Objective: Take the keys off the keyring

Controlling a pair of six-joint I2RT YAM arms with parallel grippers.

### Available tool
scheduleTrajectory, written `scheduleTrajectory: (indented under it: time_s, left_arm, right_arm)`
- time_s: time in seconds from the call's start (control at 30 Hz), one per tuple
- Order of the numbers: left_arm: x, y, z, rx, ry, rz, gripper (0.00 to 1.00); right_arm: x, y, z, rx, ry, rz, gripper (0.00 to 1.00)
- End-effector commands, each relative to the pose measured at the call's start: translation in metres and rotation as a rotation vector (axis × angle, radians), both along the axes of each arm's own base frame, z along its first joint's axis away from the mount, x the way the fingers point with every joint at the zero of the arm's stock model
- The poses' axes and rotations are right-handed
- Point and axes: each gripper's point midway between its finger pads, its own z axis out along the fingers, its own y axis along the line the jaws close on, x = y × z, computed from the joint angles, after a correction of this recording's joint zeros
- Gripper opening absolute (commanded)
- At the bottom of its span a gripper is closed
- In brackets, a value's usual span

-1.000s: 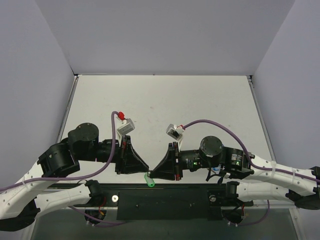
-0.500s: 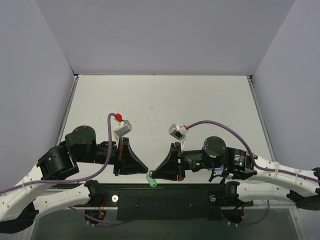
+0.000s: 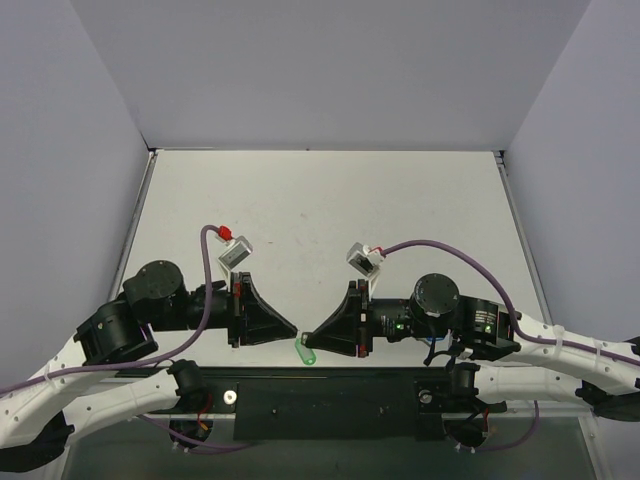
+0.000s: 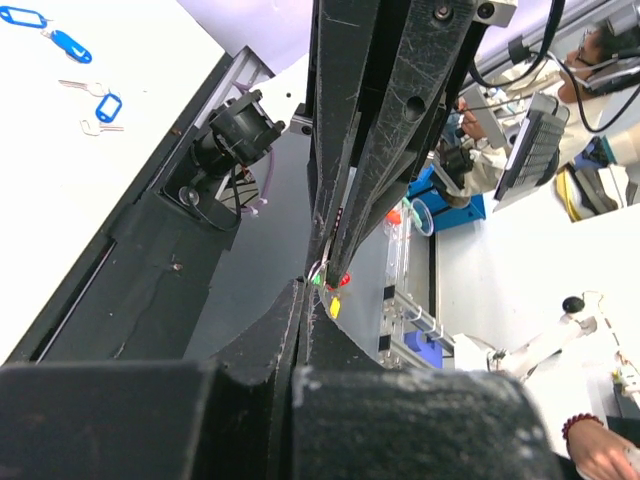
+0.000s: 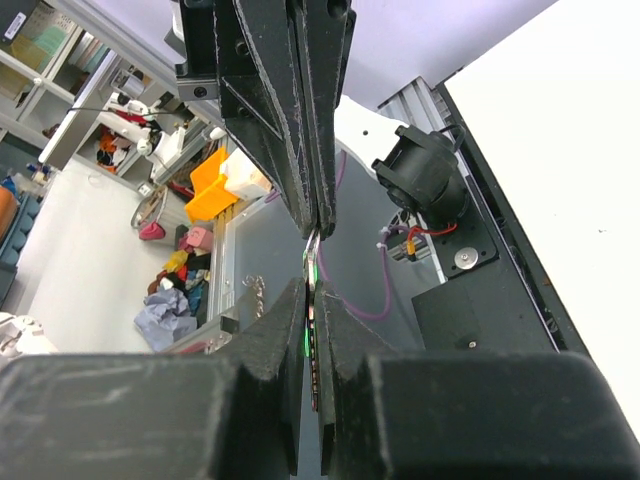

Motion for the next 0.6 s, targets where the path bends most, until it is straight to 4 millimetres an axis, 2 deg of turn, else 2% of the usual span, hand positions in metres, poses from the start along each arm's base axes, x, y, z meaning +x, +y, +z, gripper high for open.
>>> scheduleTrajectory:
  time_s: [0.0,0.27,0.33,0.37,0.47,0.57]
  left_arm:
    - [0.007,0.0,0.011,-0.053,0.018,0.052,0.0]
    - [0.007,0.002,0.01,-0.049,0.024,0.06,0.0]
    - [0.008,0.003,0.007,-0.027,0.013,0.065,0.13]
    - [0.008,0.004,0.006,-0.021,0.009,0.066,0.24]
    - [0.008,0.009,0.009,0.006,-0.028,0.067,0.43]
    - [0.007,0.013,0.009,0.047,-0.068,0.056,0.51]
  right_arm:
    - [0.011,-0.001,0.027,0.102,-0.025,-0.058,0.0]
    - [0.01,0.001,0.029,0.106,-0.021,-0.052,0.0]
    - [0.008,0.004,0.027,0.098,-0.019,-0.035,0.0]
    - [0.007,0.004,0.029,0.101,-0.016,-0.032,0.0]
    - [0.005,0.005,0.027,0.093,-0.012,-0.019,0.0]
    - [0.004,0.007,0.026,0.086,-0.007,-0.006,0.0]
